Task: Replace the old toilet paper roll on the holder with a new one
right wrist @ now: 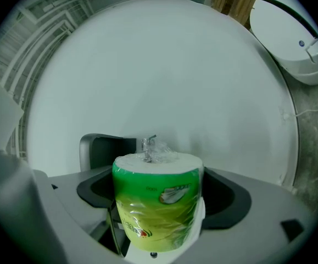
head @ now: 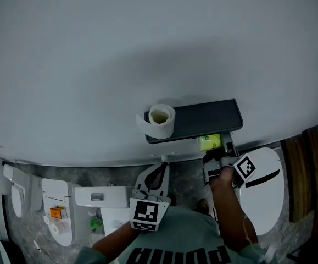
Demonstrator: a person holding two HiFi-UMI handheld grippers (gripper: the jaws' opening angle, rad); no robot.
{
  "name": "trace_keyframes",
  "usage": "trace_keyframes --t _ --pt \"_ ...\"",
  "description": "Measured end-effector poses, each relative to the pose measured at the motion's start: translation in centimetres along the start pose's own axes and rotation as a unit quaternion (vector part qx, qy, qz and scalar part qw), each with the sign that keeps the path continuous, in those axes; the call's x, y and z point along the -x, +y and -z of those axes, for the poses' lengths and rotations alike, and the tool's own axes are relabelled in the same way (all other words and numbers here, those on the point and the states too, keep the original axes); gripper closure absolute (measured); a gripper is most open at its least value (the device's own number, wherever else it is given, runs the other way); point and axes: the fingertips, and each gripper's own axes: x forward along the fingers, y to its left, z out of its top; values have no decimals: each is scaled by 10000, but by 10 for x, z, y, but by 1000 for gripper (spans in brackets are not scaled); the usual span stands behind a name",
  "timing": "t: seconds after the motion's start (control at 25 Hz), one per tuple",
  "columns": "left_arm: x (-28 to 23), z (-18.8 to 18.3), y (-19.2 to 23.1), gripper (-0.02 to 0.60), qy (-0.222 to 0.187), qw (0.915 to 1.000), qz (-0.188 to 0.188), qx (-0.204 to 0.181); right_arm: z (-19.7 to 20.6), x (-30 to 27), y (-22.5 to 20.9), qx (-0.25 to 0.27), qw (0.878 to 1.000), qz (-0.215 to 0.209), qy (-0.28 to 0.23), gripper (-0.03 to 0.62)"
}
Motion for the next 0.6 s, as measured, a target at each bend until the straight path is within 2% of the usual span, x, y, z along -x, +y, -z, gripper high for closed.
trace_keyframes --t 0.36,0.6 --pt "0 -3 -5 577 -26 10000 36 4 2 4 3 -12 9998 -128 148 146" --pt "-1 -7 -16 577 -78 9999 115 5 0 22 -3 -37 9998 -52 177 146"
